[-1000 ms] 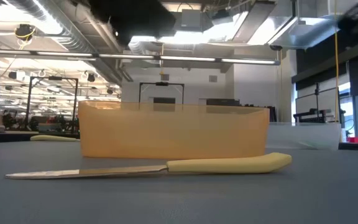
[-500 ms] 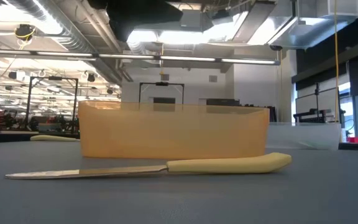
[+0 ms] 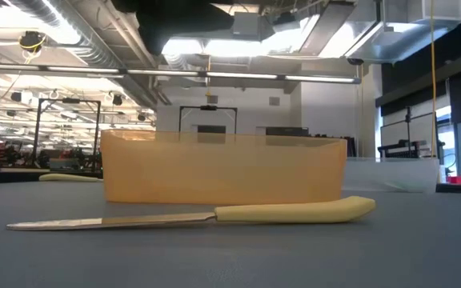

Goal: Sort silverware by color (type)
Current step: Put the gold spoon into the green bin

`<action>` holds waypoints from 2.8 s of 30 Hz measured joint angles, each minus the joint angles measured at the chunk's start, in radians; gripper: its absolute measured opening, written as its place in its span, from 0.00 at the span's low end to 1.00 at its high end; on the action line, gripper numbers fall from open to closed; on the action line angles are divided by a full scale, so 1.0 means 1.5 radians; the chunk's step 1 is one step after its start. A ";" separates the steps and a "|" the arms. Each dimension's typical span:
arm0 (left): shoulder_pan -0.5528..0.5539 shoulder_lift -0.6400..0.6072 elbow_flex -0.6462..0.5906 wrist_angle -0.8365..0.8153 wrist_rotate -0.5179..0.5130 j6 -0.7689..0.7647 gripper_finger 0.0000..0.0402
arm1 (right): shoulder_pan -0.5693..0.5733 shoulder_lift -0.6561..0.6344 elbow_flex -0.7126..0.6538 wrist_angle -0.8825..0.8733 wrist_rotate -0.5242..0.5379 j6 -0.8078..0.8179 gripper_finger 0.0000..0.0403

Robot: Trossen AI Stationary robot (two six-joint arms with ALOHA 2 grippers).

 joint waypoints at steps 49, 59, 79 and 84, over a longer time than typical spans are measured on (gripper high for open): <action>0.021 -0.004 0.000 -0.114 0.073 0.217 0.33 | -0.570 -0.168 0.032 0.243 0.170 -0.653 0.01; 0.097 -0.009 0.000 -0.129 0.177 0.266 0.33 | -0.775 -0.150 0.033 0.371 -0.039 -0.755 0.01; 0.268 -0.009 -0.041 -0.093 0.231 0.314 0.33 | -1.034 0.067 0.033 0.678 -0.297 -0.806 0.01; 0.286 -0.009 -0.041 -0.093 0.219 0.317 0.33 | -1.035 0.105 0.033 0.709 -0.248 -0.802 0.01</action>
